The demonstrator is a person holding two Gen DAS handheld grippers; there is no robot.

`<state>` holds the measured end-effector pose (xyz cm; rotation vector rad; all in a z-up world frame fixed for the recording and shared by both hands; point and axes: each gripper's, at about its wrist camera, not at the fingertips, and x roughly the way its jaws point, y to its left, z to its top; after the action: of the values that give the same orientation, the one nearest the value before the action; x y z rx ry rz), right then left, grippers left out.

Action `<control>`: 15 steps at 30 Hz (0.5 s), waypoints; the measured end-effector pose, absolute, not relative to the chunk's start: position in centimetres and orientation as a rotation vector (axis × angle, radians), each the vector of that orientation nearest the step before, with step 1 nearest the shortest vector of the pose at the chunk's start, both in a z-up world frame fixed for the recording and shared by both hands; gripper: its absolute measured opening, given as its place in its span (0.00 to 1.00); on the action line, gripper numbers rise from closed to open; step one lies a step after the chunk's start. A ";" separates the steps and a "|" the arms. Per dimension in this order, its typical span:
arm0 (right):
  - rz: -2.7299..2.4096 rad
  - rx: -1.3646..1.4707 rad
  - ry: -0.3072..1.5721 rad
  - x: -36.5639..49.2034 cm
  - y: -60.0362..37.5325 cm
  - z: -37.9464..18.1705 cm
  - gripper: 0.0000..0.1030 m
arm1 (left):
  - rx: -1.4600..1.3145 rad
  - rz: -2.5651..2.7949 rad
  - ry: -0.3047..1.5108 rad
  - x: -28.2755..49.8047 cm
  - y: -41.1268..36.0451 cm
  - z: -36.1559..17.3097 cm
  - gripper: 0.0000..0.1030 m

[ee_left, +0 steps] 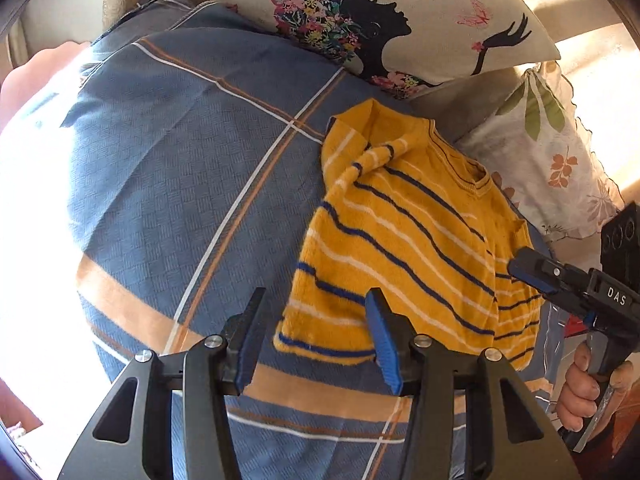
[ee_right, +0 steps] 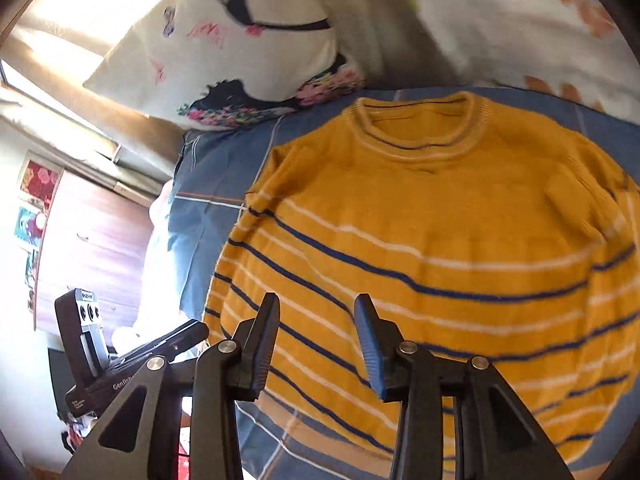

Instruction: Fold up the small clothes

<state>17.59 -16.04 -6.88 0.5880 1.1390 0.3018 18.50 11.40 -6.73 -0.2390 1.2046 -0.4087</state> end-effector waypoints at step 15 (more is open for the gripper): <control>0.246 0.263 1.374 30.1 -1.8 -11.5 0.71 | -0.468 -0.600 1.309 19.7 11.3 -11.6 0.18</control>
<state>30.07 -1.81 -11.54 0.2627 1.3739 0.2458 19.66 11.28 -11.62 -0.4678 1.3088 -0.5998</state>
